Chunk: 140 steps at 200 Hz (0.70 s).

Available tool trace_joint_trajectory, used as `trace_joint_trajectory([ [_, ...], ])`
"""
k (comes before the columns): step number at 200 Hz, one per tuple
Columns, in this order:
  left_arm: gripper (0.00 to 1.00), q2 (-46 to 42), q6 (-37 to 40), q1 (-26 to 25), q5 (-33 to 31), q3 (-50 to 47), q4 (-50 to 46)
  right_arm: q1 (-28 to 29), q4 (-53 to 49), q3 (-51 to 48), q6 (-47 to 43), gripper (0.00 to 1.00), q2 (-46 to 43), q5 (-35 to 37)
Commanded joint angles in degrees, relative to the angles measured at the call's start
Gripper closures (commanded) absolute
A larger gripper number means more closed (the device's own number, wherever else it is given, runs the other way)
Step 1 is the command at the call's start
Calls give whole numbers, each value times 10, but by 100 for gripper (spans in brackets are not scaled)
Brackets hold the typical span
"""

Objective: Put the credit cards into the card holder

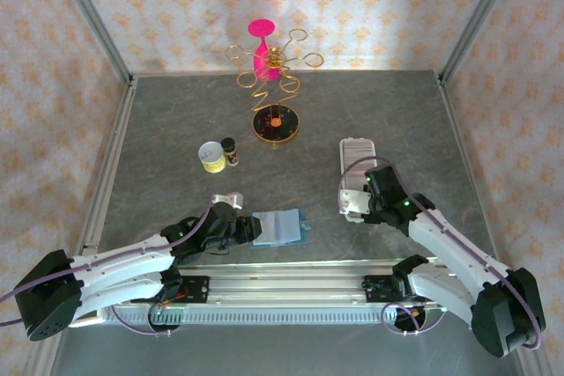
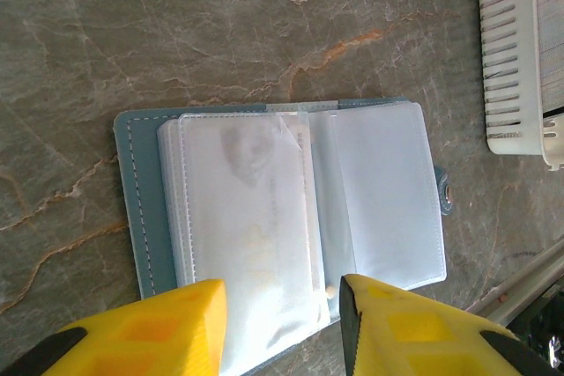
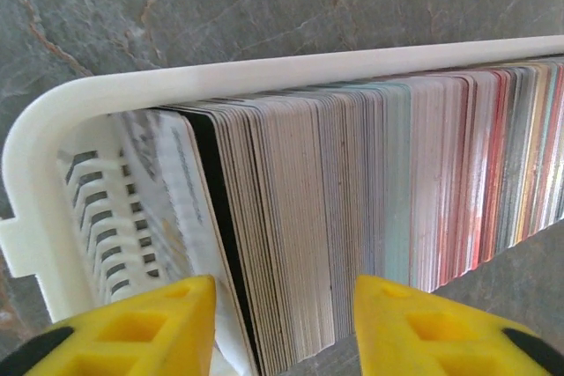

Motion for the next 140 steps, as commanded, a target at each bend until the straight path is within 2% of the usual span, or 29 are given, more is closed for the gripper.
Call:
trace_joint_trajectory([
  [1, 60, -1, -6, 3, 5, -9, 17, 2, 24, -11, 5, 49, -1, 4],
  [21, 60, 0, -6, 3, 5, -10, 20, 1, 35, -13, 3, 47, 7, 3],
  [32, 61, 0, -6, 3, 5, -10, 21, 2, 40, -14, 3, 40, 12, 4],
  [61, 61, 0, -6, 3, 6, -11, 22, 7, 52, -9, 8, 34, 31, -5],
  [114, 62, -1, -5, 3, 5, -12, 22, 15, 66, 2, 13, 35, 72, -9],
  [140, 62, -2, -4, 3, 5, -13, 20, 18, 60, 11, 16, 43, 76, -7],
])
